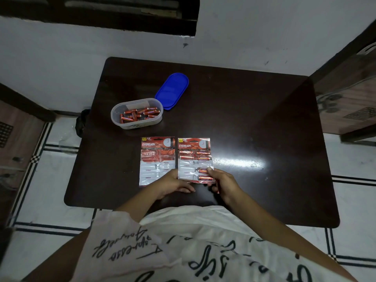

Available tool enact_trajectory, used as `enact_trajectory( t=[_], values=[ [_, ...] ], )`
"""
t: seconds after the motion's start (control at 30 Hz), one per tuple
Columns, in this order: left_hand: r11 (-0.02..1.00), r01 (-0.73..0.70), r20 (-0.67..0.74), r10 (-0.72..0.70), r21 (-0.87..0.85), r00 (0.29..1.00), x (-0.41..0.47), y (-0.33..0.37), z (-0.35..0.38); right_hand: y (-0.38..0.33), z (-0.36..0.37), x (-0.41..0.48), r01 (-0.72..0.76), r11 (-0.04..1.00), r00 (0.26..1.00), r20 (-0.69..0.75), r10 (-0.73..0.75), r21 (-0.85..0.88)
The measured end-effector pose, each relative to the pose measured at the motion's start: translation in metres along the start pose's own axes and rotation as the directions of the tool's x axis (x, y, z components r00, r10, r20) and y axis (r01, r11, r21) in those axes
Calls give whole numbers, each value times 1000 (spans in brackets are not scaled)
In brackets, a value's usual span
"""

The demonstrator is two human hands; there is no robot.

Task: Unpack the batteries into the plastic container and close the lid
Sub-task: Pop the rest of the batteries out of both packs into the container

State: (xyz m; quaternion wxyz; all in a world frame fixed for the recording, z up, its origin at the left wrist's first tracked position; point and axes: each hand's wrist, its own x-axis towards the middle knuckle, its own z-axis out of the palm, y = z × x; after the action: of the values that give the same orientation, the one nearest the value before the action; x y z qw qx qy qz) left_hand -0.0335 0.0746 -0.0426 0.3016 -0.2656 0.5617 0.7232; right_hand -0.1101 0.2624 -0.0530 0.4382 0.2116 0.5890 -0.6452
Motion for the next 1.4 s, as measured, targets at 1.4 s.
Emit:
enact_trajectory(
  t=[1.4],
  values=[
    [976, -165, -295, 118, -142, 948, 13, -17, 27, -1, 1, -14, 64, 998, 998, -11, -64, 15]
  ],
)
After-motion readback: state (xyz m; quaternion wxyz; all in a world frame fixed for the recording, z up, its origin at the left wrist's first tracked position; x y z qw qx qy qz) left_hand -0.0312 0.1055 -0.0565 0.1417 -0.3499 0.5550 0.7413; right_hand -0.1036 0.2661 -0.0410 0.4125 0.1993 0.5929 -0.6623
